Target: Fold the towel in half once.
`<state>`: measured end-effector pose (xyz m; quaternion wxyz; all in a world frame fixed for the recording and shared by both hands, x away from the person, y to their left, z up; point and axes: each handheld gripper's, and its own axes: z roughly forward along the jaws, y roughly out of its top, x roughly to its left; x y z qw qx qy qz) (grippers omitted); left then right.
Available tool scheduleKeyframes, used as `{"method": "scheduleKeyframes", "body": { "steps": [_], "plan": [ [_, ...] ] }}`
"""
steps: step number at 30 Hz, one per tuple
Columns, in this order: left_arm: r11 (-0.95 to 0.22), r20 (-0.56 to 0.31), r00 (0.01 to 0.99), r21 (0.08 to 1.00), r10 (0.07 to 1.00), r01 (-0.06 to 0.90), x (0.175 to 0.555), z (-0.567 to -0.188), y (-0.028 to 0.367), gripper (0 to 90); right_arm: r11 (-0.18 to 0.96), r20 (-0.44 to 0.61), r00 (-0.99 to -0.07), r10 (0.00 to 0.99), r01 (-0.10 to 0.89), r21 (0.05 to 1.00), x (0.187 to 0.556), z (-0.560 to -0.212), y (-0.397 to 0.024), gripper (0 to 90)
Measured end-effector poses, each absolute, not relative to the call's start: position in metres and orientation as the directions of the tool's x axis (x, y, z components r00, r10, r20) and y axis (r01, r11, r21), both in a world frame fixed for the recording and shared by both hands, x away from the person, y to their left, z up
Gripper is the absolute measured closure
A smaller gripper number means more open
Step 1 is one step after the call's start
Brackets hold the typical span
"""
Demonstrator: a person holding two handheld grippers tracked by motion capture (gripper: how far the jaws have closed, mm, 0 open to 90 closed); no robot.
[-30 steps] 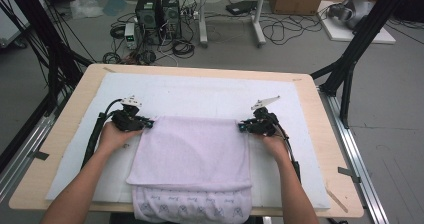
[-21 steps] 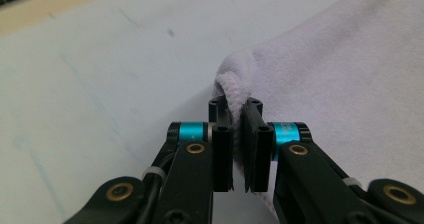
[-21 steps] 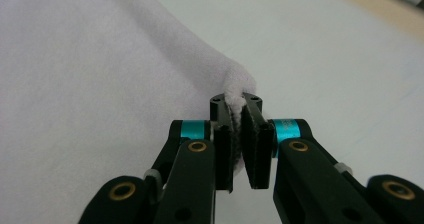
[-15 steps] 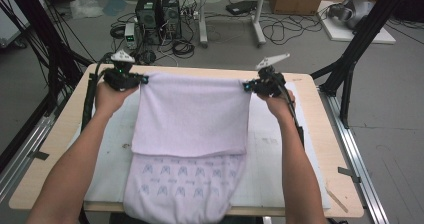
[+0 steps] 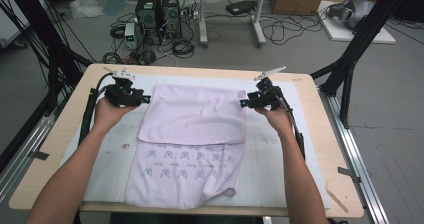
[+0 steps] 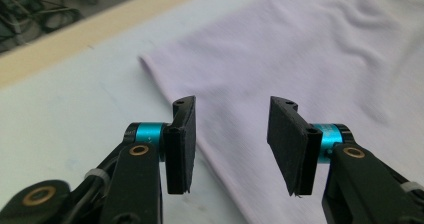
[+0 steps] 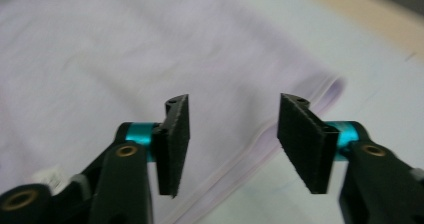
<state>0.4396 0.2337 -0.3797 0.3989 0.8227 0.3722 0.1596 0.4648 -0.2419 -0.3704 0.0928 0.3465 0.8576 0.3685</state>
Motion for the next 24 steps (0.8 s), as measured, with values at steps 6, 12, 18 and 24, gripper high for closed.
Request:
{"method": "scheduleKeyframes", "body": {
  "steps": [6, 12, 18, 24],
  "plan": [
    [-0.443, -0.027, 0.723, 0.775, 0.690, 0.451, 0.404, -0.398, 0.228, 52.6, 0.504, 0.073, -0.783, 0.617, 0.465, 0.728, 0.420, -0.385, -0.241, 47.8],
    [-0.427, -0.039, 0.739, 0.796, 0.672, 0.430, 0.369, -0.407, 0.231, 50.4, 0.527, 0.063, -0.825, 0.561, 0.415, 0.741, 0.371, -0.397, -0.239, 48.2],
    [-0.422, -0.059, 0.749, 0.796, 0.660, 0.434, 0.335, -0.420, 0.234, 47.5, 0.535, 0.070, -0.859, 0.507, 0.377, 0.756, 0.328, -0.409, -0.236, 50.8],
    [-0.469, -0.011, 0.767, 0.786, 0.641, 0.403, 0.307, -0.426, 0.231, 46.1, 0.558, 0.107, -0.902, 0.419, 0.349, 0.753, 0.287, -0.425, -0.229, 56.5]
  ]
}}
